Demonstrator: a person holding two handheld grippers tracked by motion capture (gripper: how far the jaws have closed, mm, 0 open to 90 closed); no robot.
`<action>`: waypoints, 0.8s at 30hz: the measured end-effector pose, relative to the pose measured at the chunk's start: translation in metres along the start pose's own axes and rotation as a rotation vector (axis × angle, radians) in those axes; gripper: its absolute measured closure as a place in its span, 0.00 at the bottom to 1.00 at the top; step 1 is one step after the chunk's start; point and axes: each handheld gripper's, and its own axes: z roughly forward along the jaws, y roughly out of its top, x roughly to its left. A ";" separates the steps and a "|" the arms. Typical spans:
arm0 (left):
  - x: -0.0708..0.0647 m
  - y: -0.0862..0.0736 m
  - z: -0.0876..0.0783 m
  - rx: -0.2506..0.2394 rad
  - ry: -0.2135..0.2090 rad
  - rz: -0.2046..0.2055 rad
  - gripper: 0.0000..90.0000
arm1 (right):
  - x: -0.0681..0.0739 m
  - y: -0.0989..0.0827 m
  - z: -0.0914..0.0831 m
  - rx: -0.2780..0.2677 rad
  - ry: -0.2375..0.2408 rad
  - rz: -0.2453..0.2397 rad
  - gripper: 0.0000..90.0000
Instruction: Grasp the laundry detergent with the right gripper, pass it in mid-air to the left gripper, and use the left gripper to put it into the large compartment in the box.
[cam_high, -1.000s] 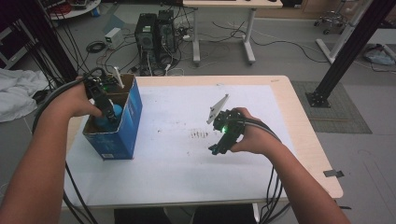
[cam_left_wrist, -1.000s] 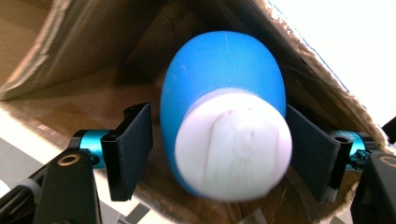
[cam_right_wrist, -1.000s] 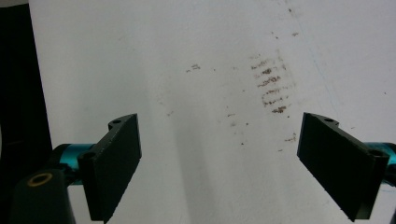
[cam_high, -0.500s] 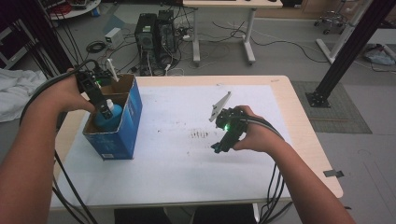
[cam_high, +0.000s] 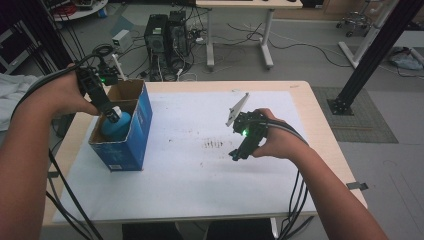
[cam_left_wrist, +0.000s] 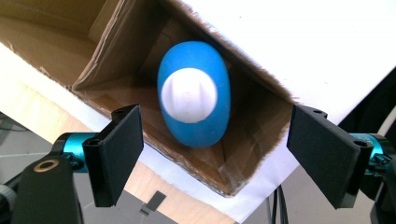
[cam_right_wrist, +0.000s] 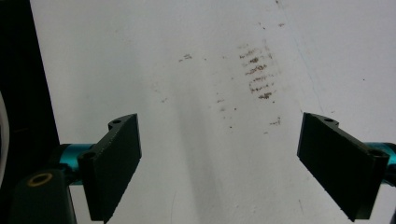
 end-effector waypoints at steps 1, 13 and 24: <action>-0.005 0.003 -0.003 0.005 0.004 0.033 0.21 | 0.000 0.000 -0.001 0.003 0.001 -0.001 0.14; -0.047 0.044 -0.011 0.008 -0.012 0.223 0.18 | 0.000 0.005 -0.007 0.031 0.004 -0.005 0.14; -0.071 0.076 0.018 0.019 -0.059 0.329 0.14 | -0.002 0.010 -0.004 0.087 0.015 -0.017 0.14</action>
